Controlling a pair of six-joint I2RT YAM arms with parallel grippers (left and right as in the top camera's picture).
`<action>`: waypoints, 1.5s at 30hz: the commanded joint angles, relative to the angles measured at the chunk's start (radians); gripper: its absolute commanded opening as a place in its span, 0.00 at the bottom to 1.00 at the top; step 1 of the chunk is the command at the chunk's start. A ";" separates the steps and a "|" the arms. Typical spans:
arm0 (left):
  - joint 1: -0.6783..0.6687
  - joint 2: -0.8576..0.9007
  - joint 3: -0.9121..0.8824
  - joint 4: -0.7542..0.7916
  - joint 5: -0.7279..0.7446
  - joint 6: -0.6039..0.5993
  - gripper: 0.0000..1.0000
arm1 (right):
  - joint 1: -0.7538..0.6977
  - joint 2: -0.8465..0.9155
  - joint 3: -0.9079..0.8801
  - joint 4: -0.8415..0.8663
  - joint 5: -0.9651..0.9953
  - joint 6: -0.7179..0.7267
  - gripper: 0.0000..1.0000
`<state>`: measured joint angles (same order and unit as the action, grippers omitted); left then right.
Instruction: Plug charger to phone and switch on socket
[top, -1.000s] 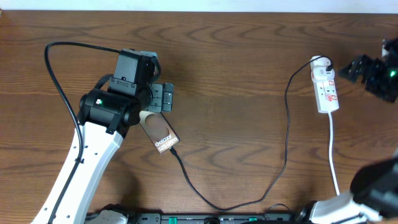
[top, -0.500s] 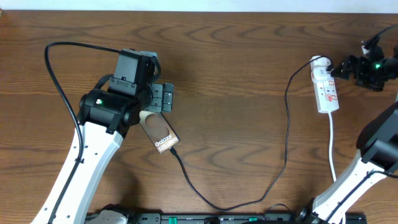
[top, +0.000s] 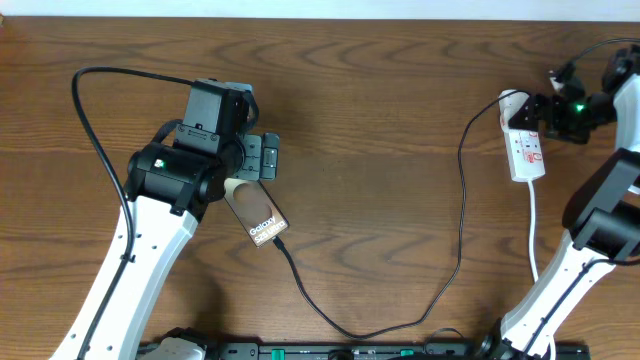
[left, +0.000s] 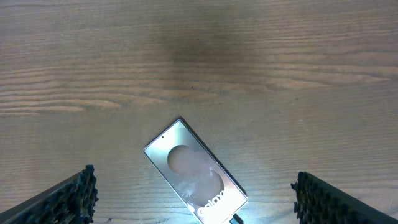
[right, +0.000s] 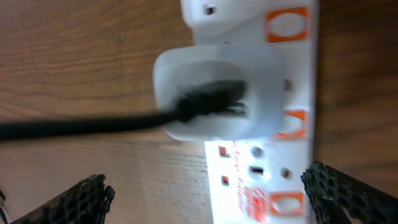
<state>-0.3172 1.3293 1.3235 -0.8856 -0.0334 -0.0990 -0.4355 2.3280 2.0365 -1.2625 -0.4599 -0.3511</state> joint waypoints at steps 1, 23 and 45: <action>-0.001 -0.011 0.018 -0.001 -0.020 0.016 0.98 | 0.032 0.042 0.015 0.005 -0.021 -0.021 0.99; -0.001 -0.011 0.018 0.000 -0.020 0.016 0.98 | 0.057 0.047 0.015 0.092 0.073 -0.021 0.99; -0.001 -0.011 0.018 0.000 -0.020 0.016 0.98 | 0.058 0.047 0.014 0.068 0.004 0.067 0.99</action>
<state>-0.3172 1.3293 1.3235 -0.8852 -0.0334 -0.0990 -0.3832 2.3669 2.0392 -1.1812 -0.4229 -0.3168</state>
